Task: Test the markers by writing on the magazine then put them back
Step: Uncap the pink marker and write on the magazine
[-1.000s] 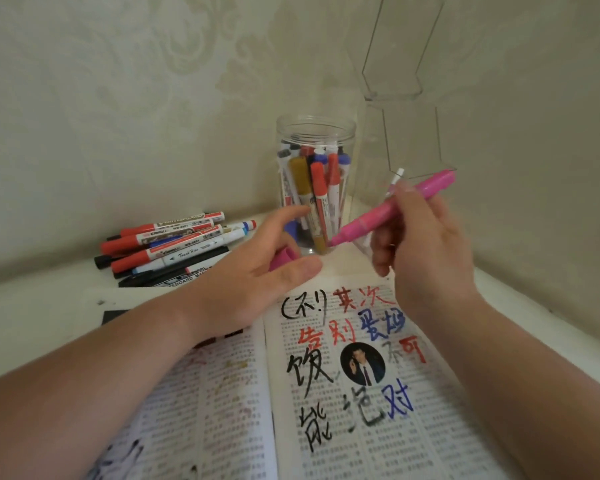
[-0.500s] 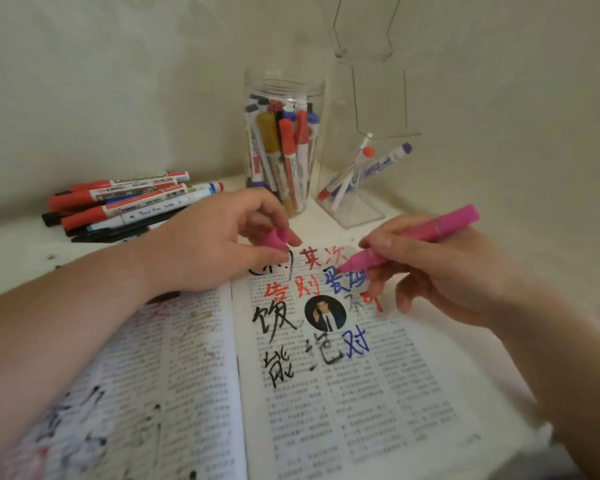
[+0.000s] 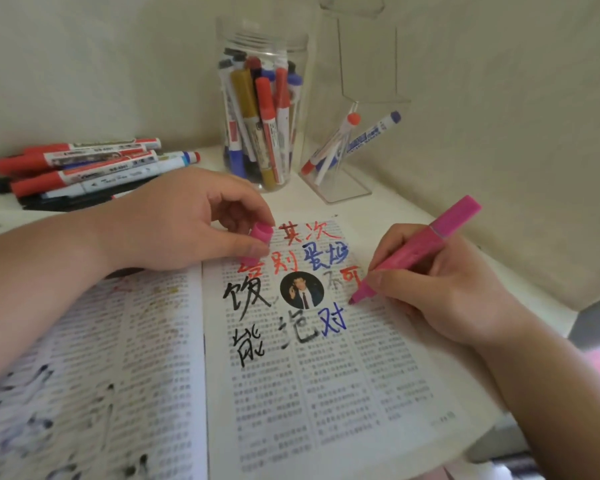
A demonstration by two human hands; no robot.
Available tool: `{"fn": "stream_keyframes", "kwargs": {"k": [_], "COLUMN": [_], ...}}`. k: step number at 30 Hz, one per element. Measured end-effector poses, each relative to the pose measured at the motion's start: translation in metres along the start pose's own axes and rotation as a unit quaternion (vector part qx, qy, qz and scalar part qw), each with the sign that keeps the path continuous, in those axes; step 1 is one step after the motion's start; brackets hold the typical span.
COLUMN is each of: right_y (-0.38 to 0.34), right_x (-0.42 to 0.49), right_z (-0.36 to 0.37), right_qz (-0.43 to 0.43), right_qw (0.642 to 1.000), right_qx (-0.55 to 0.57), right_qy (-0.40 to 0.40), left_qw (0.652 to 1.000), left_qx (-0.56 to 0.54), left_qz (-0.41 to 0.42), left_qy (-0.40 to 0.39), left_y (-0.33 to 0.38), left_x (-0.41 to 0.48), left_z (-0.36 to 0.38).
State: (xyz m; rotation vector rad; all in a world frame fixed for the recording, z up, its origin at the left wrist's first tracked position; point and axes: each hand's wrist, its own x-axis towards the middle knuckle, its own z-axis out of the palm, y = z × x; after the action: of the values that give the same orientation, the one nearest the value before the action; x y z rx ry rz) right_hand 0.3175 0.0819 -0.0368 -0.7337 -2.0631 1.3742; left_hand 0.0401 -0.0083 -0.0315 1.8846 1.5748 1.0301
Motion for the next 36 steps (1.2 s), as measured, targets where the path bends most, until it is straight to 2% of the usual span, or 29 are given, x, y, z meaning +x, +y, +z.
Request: {"fn": "stream_keyframes", "kwargs": {"k": [5,7,12,15,18,21,24,27,31,36], "right_y": [0.001,0.001,0.001,0.003,0.002,0.004,0.004,-0.001,-0.038,-0.076], "right_x": [0.002,0.002,-0.003,0.000,-0.001,0.000,0.002,0.010,0.041,0.092], "right_z": [0.000,-0.004,-0.002,-0.004,-0.003,-0.005,-0.005,-0.007,0.003,0.033], "right_qz": [-0.006,0.001,0.004,0.000,0.001,-0.011,0.002,-0.003,-0.088,-0.109], "right_qw": [0.993,0.993,0.999,1.000,1.000,0.999,0.999,0.999,0.993,0.978], "right_qx": [-0.100,-0.083,-0.029,-0.024,0.004,-0.019,-0.032,0.034,0.065,-0.084], "right_qy": [0.070,0.079,-0.015,0.003,-0.017,0.030,0.037,0.039,-0.035,-0.157], "left_qw": [0.999,0.999,0.999,0.999,1.000,1.000,0.999,0.999,0.998,0.997], "left_qx": [-0.033,-0.033,-0.034,-0.034,-0.024,-0.021,-0.034,-0.039,-0.004,0.019], "left_qz": [-0.013,-0.014,-0.017,-0.018,-0.018,-0.021,-0.026,-0.030,-0.054,-0.076], "left_qy": [-0.006,-0.004,-0.003,-0.002,-0.006,-0.007,-0.006,-0.004,-0.022,-0.028], "left_y": [0.002,0.002,0.003,0.004,0.006,0.007,0.005,0.006,0.011,0.011], "left_x": [-0.001,-0.001,-0.001,-0.001,-0.001,-0.001,-0.002,-0.003,-0.002,-0.001], "left_z": [-0.002,-0.002,0.000,-0.001,-0.001,-0.001,0.000,-0.001,-0.002,-0.006]}}
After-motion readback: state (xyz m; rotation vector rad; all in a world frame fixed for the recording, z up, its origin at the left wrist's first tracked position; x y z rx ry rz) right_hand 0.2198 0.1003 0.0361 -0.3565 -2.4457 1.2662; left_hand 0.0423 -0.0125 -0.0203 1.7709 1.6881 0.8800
